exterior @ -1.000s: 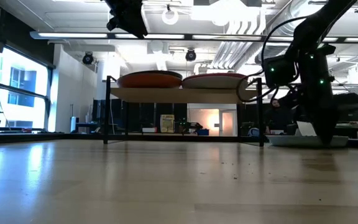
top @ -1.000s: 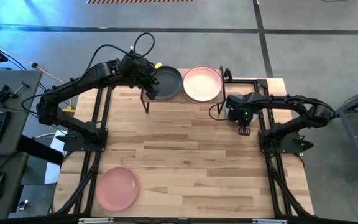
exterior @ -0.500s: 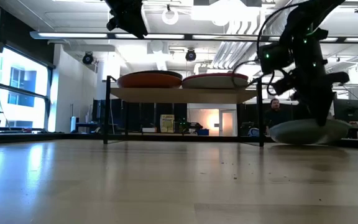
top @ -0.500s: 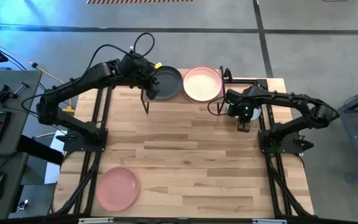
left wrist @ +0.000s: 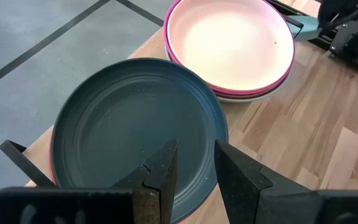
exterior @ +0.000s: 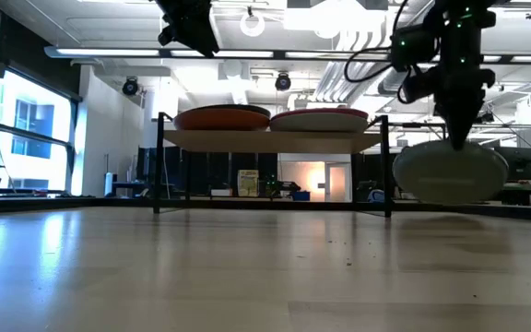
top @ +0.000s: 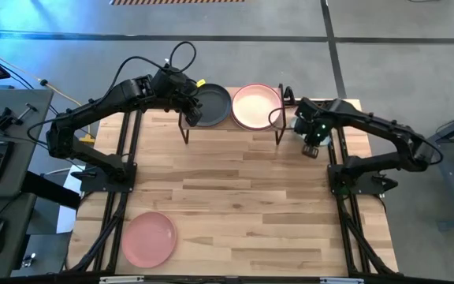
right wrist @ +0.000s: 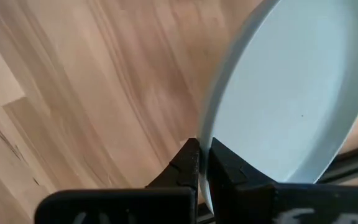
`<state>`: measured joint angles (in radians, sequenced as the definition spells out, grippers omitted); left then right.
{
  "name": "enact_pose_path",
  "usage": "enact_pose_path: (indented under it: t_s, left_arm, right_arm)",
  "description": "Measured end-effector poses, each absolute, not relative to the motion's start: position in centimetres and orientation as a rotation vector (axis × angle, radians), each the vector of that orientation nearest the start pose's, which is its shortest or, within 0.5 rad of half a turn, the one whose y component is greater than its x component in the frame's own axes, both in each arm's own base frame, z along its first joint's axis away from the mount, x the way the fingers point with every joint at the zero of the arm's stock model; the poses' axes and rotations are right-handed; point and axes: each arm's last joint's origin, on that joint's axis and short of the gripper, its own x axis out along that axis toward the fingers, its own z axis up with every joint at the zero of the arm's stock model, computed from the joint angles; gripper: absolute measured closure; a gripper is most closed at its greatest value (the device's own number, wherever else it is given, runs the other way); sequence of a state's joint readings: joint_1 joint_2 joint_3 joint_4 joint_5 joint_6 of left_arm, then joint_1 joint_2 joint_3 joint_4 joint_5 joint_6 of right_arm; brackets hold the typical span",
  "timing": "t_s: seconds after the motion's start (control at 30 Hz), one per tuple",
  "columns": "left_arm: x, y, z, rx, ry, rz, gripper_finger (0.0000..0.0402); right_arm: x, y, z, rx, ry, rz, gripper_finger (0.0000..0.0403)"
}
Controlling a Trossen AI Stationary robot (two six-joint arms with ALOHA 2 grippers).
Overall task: Place and stack plates onto a shelf
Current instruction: Stack the light blue plate on top of the black plate on the shelf
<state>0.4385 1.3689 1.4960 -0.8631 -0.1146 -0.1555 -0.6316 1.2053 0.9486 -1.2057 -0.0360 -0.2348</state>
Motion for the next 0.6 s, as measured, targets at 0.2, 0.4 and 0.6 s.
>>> enact_pose_path:
  t_s: [0.2,0.4,0.6]
  left_arm:
    - [24.7,11.9,38.8,-0.264,0.694,0.585,0.0304]
    - [24.7,11.9,38.8,-0.264,0.694,0.584,0.0304]
    - [24.7,11.9,38.8,-0.264,0.695,0.584,0.0304]
  right_arm:
    - [15.0,-11.6,26.7,0.324,1.412,-0.366,0.0403]
    - [14.7,-12.1,29.3,0.301,1.387,-0.442,0.0403]
    - [14.6,-12.9,32.5,0.262,1.299,-0.527,0.0403]
